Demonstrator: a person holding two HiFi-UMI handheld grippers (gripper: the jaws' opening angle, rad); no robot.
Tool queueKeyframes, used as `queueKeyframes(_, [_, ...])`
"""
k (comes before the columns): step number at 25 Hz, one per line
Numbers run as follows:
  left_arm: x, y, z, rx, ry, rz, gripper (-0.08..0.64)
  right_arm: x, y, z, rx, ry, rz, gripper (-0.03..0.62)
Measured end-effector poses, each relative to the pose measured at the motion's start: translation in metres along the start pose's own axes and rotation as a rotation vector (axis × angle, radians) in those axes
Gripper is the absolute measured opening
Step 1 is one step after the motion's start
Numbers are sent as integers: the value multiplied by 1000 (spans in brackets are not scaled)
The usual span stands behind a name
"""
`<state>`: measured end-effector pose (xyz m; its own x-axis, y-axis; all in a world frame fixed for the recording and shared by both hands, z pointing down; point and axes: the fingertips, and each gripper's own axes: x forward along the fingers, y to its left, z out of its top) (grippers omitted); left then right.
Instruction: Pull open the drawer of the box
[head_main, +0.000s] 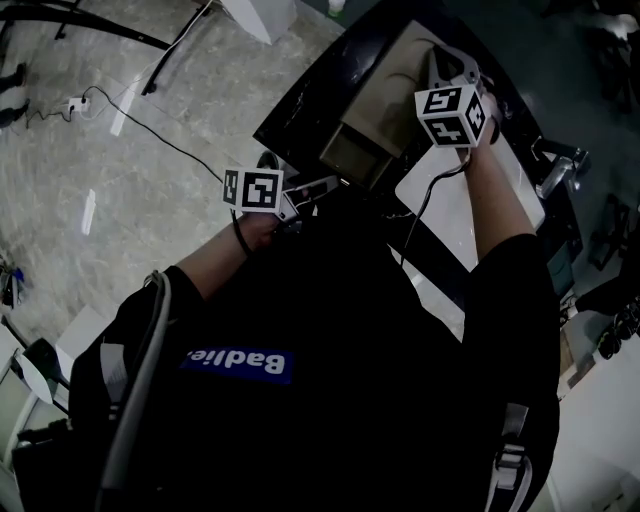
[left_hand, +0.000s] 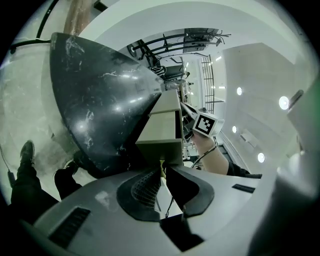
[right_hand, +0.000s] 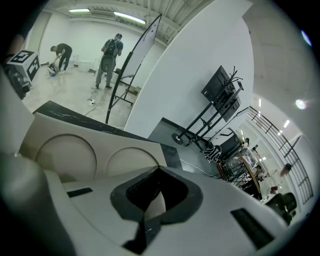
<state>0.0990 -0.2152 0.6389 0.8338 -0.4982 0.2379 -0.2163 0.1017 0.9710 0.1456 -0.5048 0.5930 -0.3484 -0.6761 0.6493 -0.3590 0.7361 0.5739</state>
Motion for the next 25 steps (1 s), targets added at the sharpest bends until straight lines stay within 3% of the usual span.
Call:
queueKeyframes(14, [-15,4,-18,-38,37,-14,35,-3,1,-1,14,5,-19,-1])
queueKeyframes(25, [-30,2,-20,24,88,30,37,-4,1,-5,39,14,-31,0])
